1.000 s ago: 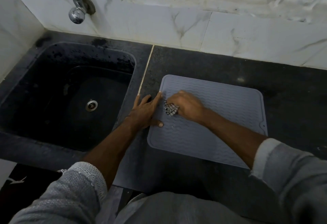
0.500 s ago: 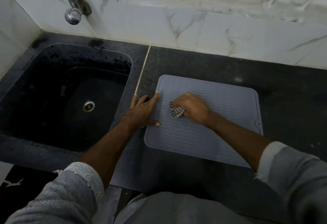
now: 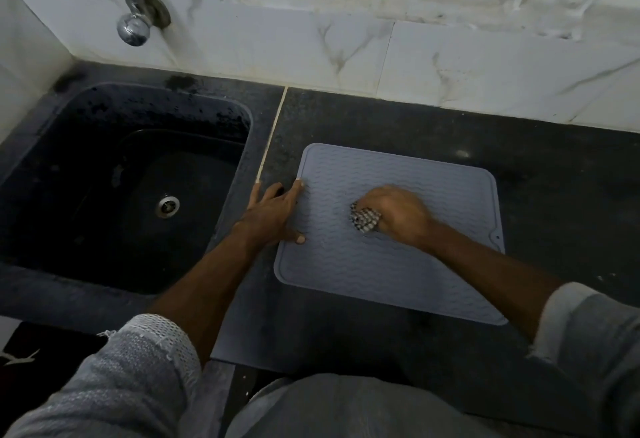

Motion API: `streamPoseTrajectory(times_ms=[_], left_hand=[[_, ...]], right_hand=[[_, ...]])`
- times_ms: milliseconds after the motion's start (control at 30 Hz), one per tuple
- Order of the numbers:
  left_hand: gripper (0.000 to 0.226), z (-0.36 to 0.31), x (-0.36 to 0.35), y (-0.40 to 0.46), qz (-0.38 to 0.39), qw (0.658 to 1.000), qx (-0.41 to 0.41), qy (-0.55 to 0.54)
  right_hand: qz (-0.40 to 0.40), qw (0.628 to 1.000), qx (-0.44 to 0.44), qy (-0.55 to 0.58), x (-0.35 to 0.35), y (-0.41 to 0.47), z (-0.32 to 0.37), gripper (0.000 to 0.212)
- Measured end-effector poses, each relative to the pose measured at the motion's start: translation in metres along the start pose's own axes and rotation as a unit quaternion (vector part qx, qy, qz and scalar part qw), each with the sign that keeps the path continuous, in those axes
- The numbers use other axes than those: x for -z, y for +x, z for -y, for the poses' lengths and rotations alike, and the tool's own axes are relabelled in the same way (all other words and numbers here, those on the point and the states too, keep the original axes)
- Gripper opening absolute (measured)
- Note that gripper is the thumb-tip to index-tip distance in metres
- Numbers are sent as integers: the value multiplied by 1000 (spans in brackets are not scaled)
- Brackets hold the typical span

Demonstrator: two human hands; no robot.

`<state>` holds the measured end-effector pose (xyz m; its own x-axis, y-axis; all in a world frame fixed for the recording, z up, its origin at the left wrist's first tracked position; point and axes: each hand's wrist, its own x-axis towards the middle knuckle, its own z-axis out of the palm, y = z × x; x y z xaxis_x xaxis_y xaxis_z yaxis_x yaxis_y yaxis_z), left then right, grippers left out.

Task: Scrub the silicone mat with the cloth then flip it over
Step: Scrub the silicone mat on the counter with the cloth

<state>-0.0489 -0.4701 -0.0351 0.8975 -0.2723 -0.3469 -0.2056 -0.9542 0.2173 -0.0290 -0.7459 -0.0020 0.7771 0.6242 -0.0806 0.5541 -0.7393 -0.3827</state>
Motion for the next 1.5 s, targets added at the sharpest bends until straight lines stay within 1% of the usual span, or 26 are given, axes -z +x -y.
streamPoseTrajectory(times_ms=[33, 100, 167, 267, 333, 433, 533, 667, 833, 900, 967, 1100, 1233, 1400, 1500], left_hand=[[123, -1, 0, 0, 0, 1000, 1, 1], [123, -2, 2, 0, 5, 1000, 2, 0], [122, -2, 3, -1, 11, 1000, 4, 0], [121, -2, 4, -2, 9, 1000, 5, 3], [121, -3, 4, -2, 12, 1000, 8, 0], [122, -5, 5, -1, 11, 1000, 15, -5], [123, -6, 5, 1, 12, 1000, 17, -3], [124, -5, 4, 2, 10, 1000, 16, 3], [123, -4, 1, 1, 6, 1000, 14, 5], [123, -4, 1, 2, 7, 1000, 15, 5], [123, -5, 2, 2, 8, 1000, 19, 4], [123, -7, 3, 2, 13, 1000, 21, 6], [123, -8, 4, 1, 15, 1000, 20, 11], [122, -9, 5, 0, 18, 999, 24, 13], [123, -12, 7, 0, 17, 999, 25, 10]], right_hand=[[-7, 1000, 13, 5, -3, 7, 8, 36], [8, 999, 33, -10, -11, 19, 24, 41], [16, 998, 46, -30, -18, 21, 28, 42], [8, 998, 54, -19, -15, 1, 7, 36], [16, 998, 48, -32, -10, -16, -11, 36], [18, 998, 35, -40, -5, -22, -17, 35], [0, 998, 56, -28, -9, -5, 4, 38], [18, 996, 79, -38, -24, 22, 34, 40], [-3, 995, 92, -31, -12, -22, -5, 37], [9, 995, 92, -46, -8, -34, -18, 36], [28, 994, 91, -55, -5, -31, -17, 36], [-7, 993, 110, -31, -7, -4, 0, 40], [30, 992, 111, -49, -16, 6, 10, 45], [23, 994, 99, -41, 2, -47, -37, 39], [34, 996, 80, -29, 9, -51, -44, 33]])
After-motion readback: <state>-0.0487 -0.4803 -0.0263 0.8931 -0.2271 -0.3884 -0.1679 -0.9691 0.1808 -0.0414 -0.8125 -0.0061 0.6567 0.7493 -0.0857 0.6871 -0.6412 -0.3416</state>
